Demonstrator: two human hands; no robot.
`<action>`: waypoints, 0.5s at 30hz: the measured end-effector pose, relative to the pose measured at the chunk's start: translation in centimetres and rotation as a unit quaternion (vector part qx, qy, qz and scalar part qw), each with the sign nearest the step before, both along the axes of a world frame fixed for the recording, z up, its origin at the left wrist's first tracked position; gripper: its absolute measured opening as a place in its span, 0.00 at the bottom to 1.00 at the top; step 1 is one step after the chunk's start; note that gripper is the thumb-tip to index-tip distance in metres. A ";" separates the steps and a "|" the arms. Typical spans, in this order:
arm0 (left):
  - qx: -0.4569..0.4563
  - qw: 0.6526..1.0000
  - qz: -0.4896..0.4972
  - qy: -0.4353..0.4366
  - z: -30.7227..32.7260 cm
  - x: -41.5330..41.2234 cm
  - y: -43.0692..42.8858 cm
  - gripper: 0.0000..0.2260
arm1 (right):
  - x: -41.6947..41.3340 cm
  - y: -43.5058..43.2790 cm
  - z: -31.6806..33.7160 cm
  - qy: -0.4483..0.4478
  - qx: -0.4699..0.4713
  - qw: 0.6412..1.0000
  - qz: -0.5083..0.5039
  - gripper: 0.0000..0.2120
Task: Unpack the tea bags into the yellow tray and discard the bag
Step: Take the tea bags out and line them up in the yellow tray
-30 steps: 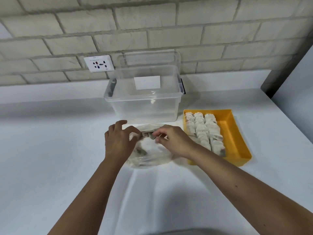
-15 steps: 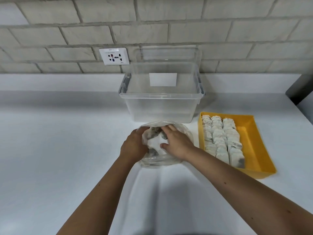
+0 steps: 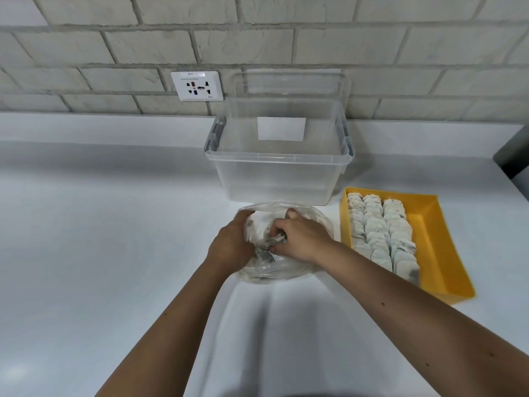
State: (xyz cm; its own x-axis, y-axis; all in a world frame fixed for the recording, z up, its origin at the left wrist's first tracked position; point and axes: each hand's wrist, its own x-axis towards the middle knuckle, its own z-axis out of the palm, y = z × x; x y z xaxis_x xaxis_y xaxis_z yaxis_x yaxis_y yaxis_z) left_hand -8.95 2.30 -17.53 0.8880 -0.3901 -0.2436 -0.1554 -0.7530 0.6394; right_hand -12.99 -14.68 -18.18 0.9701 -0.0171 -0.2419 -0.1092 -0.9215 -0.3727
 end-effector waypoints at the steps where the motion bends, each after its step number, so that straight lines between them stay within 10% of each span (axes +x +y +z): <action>1: -0.004 1.000 0.001 -0.003 -0.1 0.0 0.1 0.31 | -0.1 -0.1 0.1 -0.003 0.004 1.000 0.007 0.14; 15: 0.008 0.992 -0.008 -0.126 0.0 -0.9 0.6 0.21 | -1.9 -1.5 1.0 -0.141 0.076 0.985 -0.056 0.04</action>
